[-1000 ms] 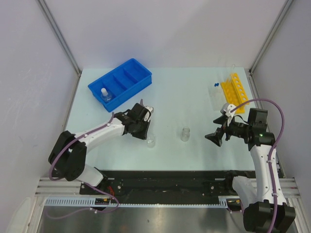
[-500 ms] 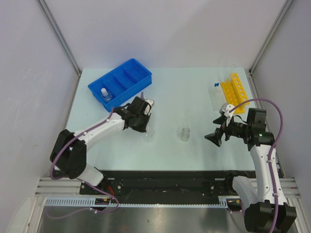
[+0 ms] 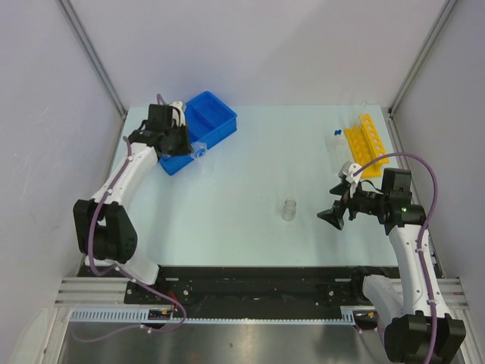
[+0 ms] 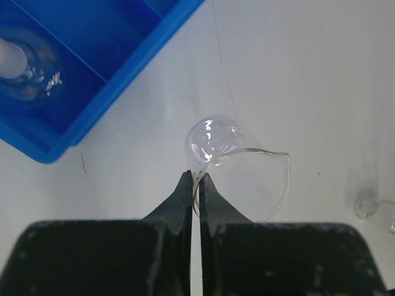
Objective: Organize the chemistry lab equipment
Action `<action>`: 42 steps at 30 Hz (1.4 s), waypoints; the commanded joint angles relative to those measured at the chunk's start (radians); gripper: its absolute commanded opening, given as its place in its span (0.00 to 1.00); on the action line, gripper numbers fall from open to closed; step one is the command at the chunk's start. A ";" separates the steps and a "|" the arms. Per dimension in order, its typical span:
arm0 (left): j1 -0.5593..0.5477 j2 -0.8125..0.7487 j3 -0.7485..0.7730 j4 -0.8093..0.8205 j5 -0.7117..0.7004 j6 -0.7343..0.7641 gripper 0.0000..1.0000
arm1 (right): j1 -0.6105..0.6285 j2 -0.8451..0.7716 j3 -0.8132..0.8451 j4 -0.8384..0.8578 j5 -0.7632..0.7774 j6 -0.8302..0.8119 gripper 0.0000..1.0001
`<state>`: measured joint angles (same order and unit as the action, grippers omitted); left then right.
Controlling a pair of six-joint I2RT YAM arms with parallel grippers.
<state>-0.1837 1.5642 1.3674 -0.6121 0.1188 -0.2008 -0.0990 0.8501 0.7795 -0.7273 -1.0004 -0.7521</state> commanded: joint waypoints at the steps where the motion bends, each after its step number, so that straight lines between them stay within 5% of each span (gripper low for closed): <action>1: 0.072 0.063 0.119 0.026 0.067 -0.009 0.00 | 0.015 0.007 0.000 0.017 0.005 0.005 1.00; 23: 0.181 0.597 0.723 -0.136 -0.031 -0.026 0.00 | 0.016 0.030 0.000 0.017 0.013 0.005 1.00; 42: 0.221 0.751 0.805 -0.186 -0.042 0.000 0.08 | 0.016 0.044 0.000 0.017 0.026 0.005 1.00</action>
<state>0.0395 2.3104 2.1208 -0.7807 0.0776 -0.2161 -0.0872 0.8928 0.7795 -0.7273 -0.9756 -0.7517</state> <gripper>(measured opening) 0.046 0.994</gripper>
